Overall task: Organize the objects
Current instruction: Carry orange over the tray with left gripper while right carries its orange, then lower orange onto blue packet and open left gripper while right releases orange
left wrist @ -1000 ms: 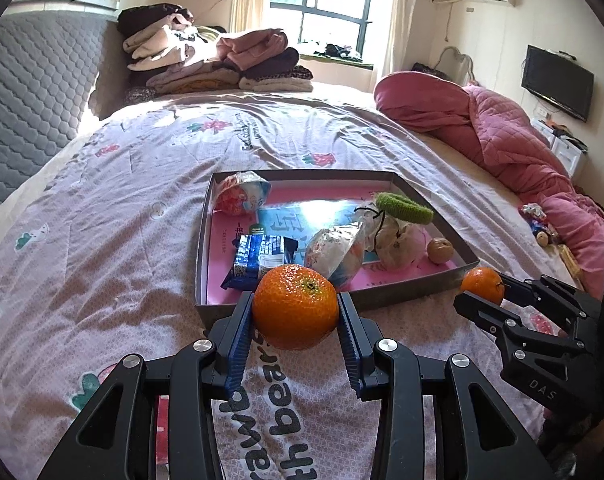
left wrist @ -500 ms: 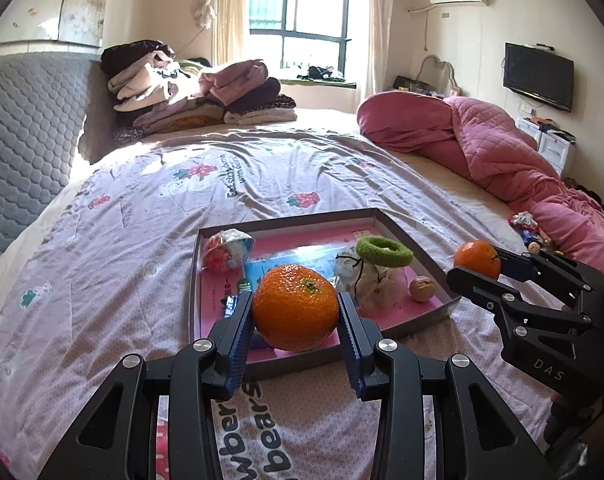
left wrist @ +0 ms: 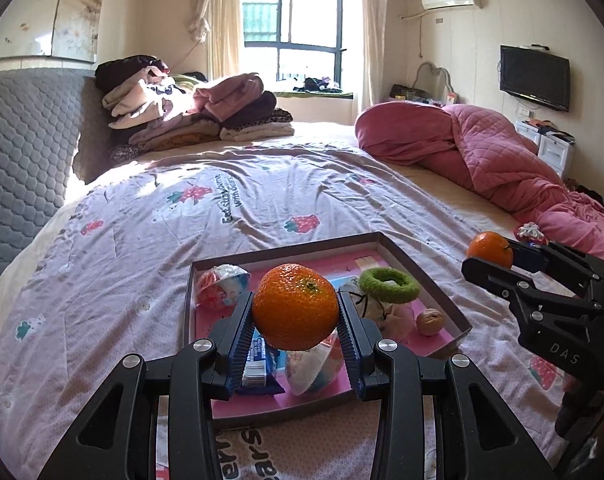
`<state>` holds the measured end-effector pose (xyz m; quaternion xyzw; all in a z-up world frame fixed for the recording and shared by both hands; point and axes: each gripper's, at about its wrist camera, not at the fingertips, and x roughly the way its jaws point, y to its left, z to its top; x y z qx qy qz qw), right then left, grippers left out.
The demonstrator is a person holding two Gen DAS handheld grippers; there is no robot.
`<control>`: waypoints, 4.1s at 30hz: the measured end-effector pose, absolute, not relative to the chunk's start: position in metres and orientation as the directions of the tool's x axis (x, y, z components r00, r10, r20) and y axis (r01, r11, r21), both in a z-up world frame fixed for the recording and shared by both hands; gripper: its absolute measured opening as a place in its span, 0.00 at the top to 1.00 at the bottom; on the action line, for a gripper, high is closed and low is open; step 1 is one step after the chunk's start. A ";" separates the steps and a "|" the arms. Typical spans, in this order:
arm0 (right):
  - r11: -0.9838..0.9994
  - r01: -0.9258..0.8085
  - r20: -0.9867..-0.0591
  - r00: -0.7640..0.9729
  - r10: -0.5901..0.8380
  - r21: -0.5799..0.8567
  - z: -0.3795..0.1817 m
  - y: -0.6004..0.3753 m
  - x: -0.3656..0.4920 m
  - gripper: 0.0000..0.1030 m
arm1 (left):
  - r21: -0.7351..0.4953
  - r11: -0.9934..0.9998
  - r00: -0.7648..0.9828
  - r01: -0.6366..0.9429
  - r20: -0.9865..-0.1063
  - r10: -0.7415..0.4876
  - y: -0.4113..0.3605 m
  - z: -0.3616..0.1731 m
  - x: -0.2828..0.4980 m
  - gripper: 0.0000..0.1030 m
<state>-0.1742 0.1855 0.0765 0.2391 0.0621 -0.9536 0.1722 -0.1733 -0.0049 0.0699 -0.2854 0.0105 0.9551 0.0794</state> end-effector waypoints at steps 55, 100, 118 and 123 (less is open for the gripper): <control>-0.928 0.367 -0.601 -0.757 -0.256 -0.067 0.001 0.169 -0.212 0.61 | -0.051 -0.997 -0.717 -0.059 -0.693 0.078 -0.042 -0.016 -0.221 0.60; -0.925 0.380 -0.690 -0.665 -0.286 0.017 -0.026 0.166 -0.234 0.61 | -0.040 -0.996 -0.718 -0.084 -0.690 0.089 -0.037 -0.027 -0.226 0.60; -0.931 0.364 -0.698 -0.662 -0.275 0.022 -0.023 0.166 -0.230 0.61 | -0.076 -0.994 -0.716 -0.084 -0.689 0.113 -0.041 -0.026 -0.224 0.49; -0.933 0.359 -0.695 -0.665 -0.273 0.023 -0.021 0.168 -0.230 0.61 | -0.073 -0.994 -0.723 -0.075 -0.683 0.105 -0.043 -0.024 -0.222 0.49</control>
